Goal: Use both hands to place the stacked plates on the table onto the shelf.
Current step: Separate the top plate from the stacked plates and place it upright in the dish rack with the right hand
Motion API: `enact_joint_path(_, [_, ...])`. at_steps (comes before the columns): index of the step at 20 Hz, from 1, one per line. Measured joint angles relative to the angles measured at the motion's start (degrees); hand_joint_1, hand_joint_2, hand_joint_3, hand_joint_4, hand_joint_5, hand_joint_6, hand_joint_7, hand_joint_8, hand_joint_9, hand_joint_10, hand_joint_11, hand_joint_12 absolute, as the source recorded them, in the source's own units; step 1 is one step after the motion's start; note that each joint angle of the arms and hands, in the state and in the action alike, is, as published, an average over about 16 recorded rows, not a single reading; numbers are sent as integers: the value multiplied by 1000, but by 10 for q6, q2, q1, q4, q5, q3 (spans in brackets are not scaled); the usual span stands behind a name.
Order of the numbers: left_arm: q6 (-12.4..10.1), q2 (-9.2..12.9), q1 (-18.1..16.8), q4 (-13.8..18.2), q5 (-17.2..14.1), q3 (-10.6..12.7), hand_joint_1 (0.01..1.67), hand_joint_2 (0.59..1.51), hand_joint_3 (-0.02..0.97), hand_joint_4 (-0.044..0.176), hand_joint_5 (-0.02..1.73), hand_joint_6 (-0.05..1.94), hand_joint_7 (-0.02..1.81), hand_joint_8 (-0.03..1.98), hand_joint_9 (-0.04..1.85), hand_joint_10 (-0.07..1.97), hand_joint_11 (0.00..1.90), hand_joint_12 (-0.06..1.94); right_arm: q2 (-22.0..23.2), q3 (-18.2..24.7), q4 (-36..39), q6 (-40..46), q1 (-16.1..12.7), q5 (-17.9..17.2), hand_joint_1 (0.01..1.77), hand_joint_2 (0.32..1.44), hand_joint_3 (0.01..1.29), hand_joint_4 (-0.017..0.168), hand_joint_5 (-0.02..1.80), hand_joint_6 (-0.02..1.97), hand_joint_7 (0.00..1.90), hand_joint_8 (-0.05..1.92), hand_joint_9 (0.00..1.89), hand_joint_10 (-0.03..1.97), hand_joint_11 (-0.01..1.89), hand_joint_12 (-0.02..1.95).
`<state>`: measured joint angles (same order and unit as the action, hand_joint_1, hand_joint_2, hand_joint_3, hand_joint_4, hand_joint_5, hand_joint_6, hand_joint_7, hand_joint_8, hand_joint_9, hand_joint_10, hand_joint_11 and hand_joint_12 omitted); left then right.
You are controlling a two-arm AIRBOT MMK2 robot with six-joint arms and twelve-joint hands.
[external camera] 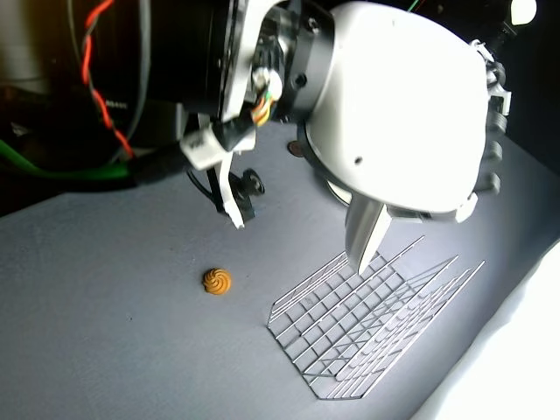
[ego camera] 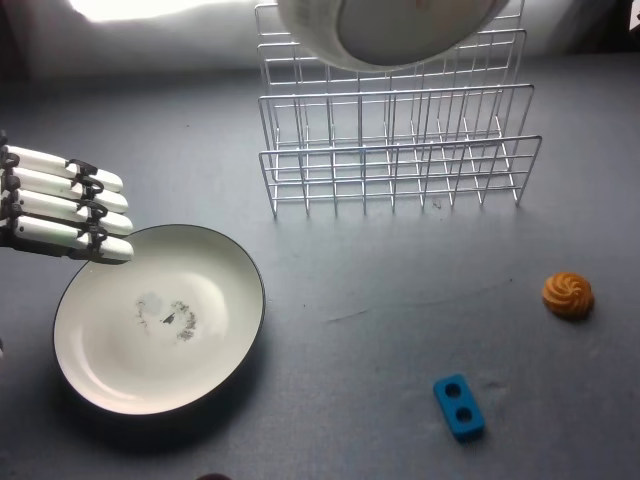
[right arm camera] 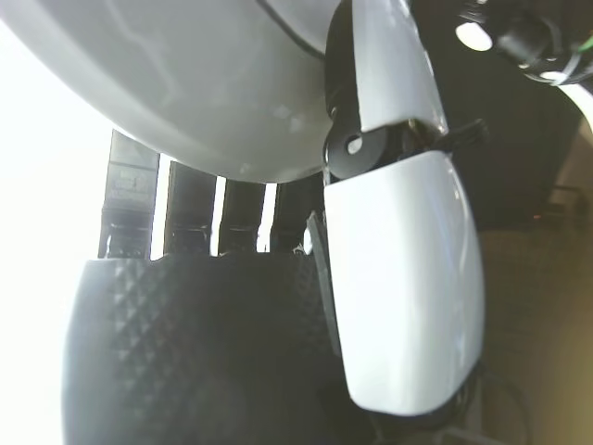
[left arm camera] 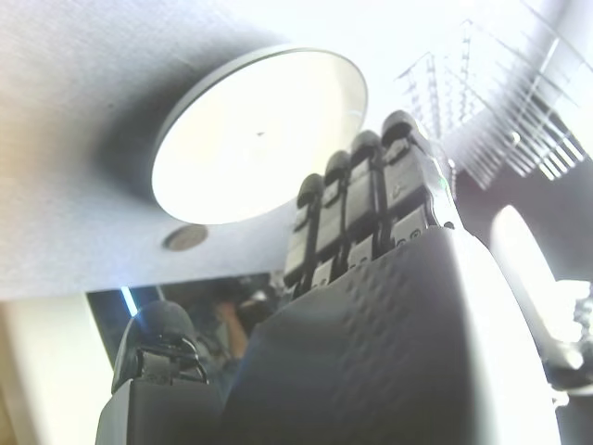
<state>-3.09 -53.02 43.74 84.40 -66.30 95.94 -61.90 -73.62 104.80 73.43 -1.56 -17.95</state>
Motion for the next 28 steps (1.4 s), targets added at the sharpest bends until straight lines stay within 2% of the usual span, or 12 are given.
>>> enact_joint_path(8, [2, -5, 12, 0, 4, 5, 15, 1120, 13, 6, 77, 20, 75, 2, 30, 15, 21, -7, -32, -47, -4, 7, 23, 31, 1290, 980, 11, -7, 927, 892, 1073, 952, 1053, 877, 729, 1508])
enact_joint_path(22, [5, -16, 40, -2, 10, 20, 15, 1122, 14, 4, 67, 20, 72, 1, 31, 15, 20, -7, -82, -105, -10, 4, 71, 56, 1270, 1014, 12, -8, 919, 900, 1085, 959, 1045, 886, 734, 1506])
enact_joint_path(28, [6, -20, 48, -3, 12, 27, 15, 1122, 14, 4, 66, 21, 72, 1, 28, 15, 20, -7, -93, -123, -15, 2, 88, 60, 1274, 1027, 11, -9, 905, 901, 1089, 910, 1029, 996, 738, 1500])
